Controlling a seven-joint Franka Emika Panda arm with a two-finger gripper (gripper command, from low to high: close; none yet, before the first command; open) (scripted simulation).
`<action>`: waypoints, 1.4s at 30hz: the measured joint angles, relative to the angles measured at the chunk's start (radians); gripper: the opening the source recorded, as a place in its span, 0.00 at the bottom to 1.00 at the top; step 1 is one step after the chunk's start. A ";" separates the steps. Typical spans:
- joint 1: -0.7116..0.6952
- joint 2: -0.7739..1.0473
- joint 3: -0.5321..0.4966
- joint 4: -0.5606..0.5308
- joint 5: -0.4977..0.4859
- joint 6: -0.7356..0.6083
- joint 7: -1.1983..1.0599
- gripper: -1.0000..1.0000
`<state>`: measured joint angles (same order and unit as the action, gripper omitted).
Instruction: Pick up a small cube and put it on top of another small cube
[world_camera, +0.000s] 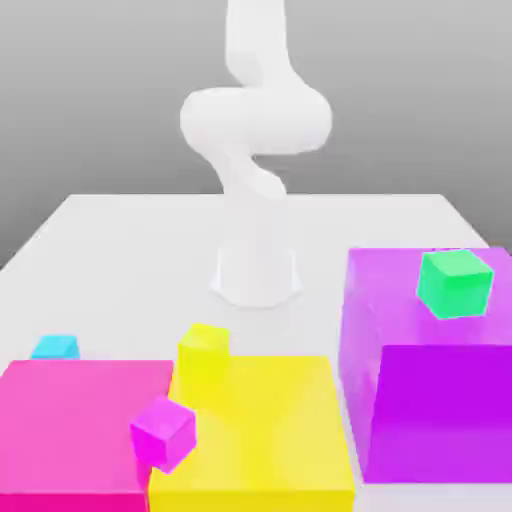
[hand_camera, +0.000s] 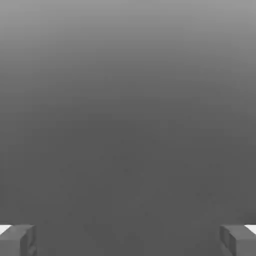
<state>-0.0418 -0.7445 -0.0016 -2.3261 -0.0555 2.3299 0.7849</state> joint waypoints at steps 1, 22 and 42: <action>-0.018 0.024 -0.002 -0.011 -0.024 0.012 -0.007 0.50; -0.287 0.490 -0.242 -0.223 -0.303 0.245 -0.270 0.50; -0.529 0.918 -0.287 -0.388 0.264 0.552 -1.038 0.50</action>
<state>-0.5710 0.1731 -0.2889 -2.7140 0.2088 2.8818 -0.2531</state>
